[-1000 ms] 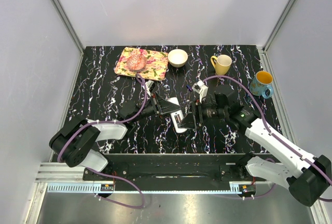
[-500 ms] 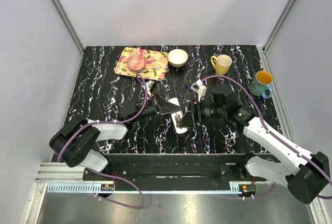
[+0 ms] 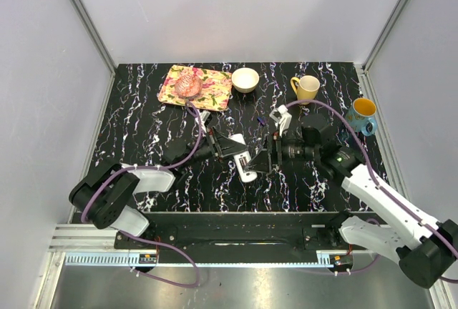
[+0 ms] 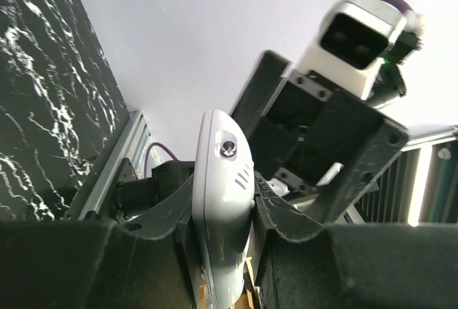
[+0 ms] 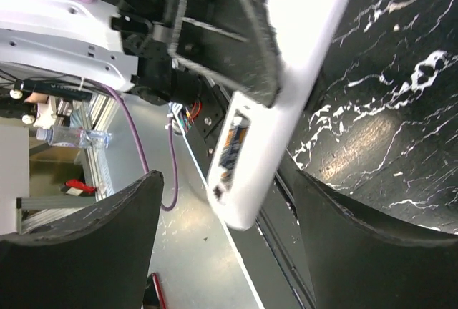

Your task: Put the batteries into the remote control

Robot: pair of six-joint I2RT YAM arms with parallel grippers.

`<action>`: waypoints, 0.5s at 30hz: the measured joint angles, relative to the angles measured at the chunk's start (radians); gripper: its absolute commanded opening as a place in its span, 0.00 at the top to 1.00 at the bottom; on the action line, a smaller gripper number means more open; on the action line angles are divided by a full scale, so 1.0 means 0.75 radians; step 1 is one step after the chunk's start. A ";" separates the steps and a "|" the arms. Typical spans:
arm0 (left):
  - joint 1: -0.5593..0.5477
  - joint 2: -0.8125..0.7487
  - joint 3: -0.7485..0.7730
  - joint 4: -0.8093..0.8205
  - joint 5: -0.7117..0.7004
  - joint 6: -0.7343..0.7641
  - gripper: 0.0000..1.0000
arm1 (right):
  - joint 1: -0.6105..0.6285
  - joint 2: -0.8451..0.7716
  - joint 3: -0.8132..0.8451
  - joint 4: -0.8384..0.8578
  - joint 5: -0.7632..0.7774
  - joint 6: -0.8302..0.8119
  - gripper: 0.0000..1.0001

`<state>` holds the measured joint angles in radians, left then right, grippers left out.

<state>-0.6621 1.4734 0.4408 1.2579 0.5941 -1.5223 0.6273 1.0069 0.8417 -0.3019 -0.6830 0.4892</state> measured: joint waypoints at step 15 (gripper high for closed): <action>0.111 -0.067 -0.195 0.000 -0.002 0.071 1.00 | -0.121 0.327 0.096 -0.086 0.792 -0.050 0.36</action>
<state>-0.5789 1.4235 0.2947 1.2579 0.5930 -1.4689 0.5365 1.2522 0.9138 -0.3664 -0.0891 0.4515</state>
